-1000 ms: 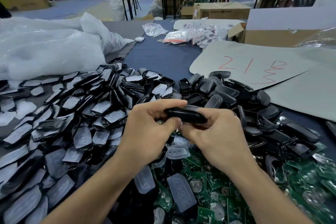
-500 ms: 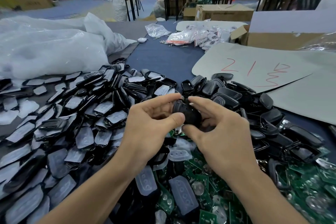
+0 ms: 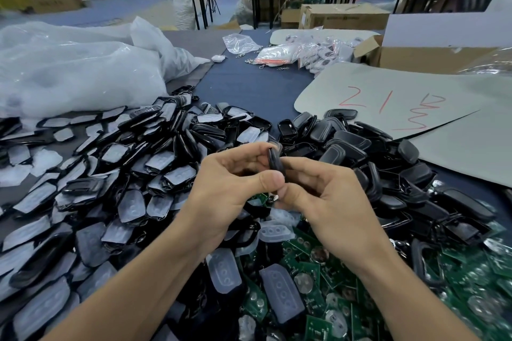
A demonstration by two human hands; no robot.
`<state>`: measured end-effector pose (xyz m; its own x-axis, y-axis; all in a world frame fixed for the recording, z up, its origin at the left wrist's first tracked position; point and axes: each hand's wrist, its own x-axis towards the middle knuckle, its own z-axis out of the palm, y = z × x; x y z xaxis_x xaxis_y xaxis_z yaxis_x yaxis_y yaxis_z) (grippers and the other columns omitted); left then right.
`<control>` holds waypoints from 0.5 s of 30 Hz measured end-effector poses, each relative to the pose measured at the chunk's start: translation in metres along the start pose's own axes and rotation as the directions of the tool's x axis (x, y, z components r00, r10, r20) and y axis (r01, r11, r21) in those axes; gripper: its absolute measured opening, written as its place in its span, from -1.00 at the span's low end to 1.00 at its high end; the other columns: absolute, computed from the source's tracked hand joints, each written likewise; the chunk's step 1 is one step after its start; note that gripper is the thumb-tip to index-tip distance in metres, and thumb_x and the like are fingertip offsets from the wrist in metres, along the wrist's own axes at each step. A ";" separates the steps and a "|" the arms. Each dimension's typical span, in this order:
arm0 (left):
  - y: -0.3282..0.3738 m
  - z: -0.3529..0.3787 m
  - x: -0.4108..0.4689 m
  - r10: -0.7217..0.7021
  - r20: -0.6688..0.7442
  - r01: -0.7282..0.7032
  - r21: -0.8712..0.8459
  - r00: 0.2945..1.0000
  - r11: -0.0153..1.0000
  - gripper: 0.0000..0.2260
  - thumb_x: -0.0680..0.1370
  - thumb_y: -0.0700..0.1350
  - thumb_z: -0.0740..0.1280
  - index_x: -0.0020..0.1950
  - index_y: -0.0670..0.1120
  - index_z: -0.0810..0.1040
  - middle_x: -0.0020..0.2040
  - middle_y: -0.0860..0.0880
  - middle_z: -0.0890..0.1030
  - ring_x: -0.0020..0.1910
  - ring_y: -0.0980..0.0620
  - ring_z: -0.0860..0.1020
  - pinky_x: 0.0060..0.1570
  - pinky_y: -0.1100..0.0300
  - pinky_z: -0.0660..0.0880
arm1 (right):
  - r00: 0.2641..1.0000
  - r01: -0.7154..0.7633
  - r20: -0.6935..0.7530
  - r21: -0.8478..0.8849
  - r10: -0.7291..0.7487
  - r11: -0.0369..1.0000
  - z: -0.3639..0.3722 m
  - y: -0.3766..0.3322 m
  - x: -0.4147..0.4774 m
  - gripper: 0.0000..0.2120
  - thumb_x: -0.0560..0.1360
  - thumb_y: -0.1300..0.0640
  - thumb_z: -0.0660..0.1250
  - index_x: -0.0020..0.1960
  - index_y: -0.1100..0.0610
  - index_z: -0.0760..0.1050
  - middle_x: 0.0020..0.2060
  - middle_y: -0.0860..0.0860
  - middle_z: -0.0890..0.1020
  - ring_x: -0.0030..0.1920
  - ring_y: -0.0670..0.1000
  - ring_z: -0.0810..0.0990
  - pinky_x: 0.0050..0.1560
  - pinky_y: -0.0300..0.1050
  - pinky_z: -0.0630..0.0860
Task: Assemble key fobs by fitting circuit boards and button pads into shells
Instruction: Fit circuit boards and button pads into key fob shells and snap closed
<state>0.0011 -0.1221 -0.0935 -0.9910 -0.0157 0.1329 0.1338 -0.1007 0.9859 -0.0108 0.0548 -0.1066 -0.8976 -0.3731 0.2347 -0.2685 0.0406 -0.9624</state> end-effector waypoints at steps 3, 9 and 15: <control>-0.001 0.001 0.000 -0.005 -0.021 0.005 -0.030 1.000 1.000 -0.65 0.31 -0.18 0.65 0.08 -0.07 0.77 -0.05 -0.14 0.76 -0.06 0.01 0.71 -0.02 0.26 0.61 | 1.000 -0.006 -0.024 -0.004 0.006 1.000 0.001 0.001 0.000 -0.62 0.58 0.30 0.42 0.18 -0.17 0.66 0.05 -0.21 0.74 0.14 -0.14 0.70 0.20 0.02 0.63; -0.002 0.003 -0.001 -0.004 -0.041 0.001 -0.055 0.999 0.998 -0.58 0.32 -0.19 0.60 0.17 -0.14 0.74 0.01 -0.19 0.76 0.00 -0.10 0.74 0.00 0.20 0.63 | 0.995 -0.023 -0.094 0.022 0.024 1.000 -0.001 0.002 0.002 -0.64 0.50 0.31 0.52 0.15 -0.09 0.69 0.00 -0.18 0.76 0.09 -0.14 0.72 0.20 0.00 0.64; 0.001 0.000 0.000 -0.013 -0.022 0.011 -0.096 1.000 0.995 -0.63 0.26 -0.11 0.61 0.06 -0.03 0.79 -0.05 -0.16 0.77 -0.07 -0.03 0.74 -0.02 0.23 0.63 | 0.999 -0.017 -0.026 0.070 0.018 0.997 -0.003 0.005 0.000 -0.67 0.51 0.29 0.50 0.15 -0.08 0.71 0.00 -0.11 0.77 0.07 -0.04 0.75 0.09 0.06 0.69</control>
<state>0.0008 -0.1225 -0.0926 -0.9924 -0.0363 0.1175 0.1223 -0.1958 0.9730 -0.0132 0.0580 -0.1109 -0.9112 -0.3480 0.2204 -0.2284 -0.0184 -0.9734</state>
